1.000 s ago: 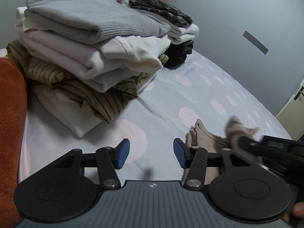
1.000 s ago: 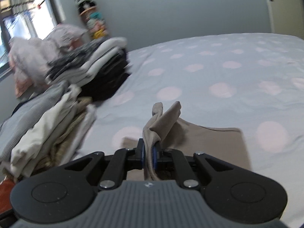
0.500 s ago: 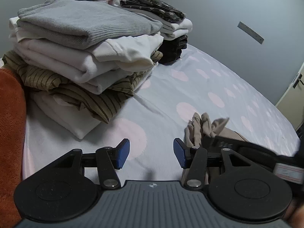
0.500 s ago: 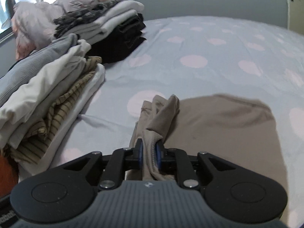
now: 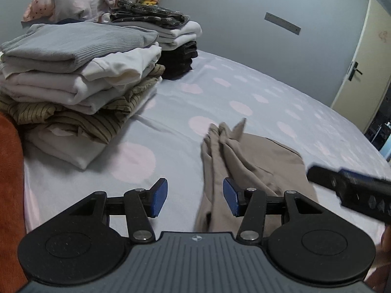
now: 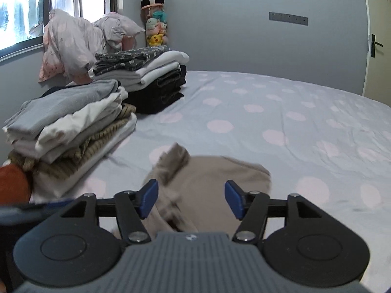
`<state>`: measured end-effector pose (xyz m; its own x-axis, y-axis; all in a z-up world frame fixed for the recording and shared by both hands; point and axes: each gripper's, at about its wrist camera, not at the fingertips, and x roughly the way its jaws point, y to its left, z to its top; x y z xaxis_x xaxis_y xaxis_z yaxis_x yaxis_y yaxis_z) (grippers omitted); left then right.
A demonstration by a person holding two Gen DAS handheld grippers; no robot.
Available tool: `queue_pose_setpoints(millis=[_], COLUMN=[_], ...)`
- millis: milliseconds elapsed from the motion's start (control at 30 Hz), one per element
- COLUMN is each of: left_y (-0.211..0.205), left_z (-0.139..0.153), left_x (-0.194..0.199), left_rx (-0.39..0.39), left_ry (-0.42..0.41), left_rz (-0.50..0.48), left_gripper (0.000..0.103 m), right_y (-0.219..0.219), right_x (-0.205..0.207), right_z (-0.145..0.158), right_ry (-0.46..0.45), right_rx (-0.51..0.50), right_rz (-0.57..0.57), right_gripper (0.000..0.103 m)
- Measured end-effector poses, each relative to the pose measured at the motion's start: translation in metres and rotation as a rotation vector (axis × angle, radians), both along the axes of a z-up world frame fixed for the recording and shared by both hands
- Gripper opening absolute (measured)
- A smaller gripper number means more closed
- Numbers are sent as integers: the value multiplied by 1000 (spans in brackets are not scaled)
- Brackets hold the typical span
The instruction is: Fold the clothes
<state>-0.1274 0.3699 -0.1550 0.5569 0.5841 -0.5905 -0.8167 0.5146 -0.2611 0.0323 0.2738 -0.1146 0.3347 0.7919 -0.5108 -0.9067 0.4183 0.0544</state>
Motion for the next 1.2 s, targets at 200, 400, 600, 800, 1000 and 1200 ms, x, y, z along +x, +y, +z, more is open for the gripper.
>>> queue_pose_setpoints(millis=[200, 400, 600, 800, 1000, 1200], left_y=[-16, -25, -23, -17, -6, 0], left_z=[2, -4, -4, -1, 3, 7], left_x=[-10, -9, -8, -14, -27, -38], left_rx=[-26, -51, -60, -29, -26, -37], left_ry=[-3, 30, 62, 94, 63, 28], left_rz=[6, -12, -21, 33, 119, 149], left_gripper=[59, 66, 67, 67, 67, 67], right_y=[-44, -60, -52, -36, -31, -19], right_x=[3, -1, 2, 4, -28, -70], right_z=[-15, -26, -29, -43, -35, -28], right_ry=[62, 82, 115, 174, 115, 23], right_rx=[-42, -55, -33, -71, -53, -61], right_rz=[-33, -24, 2, 18, 171, 352], right_gripper=[71, 71, 63, 16, 8, 7])
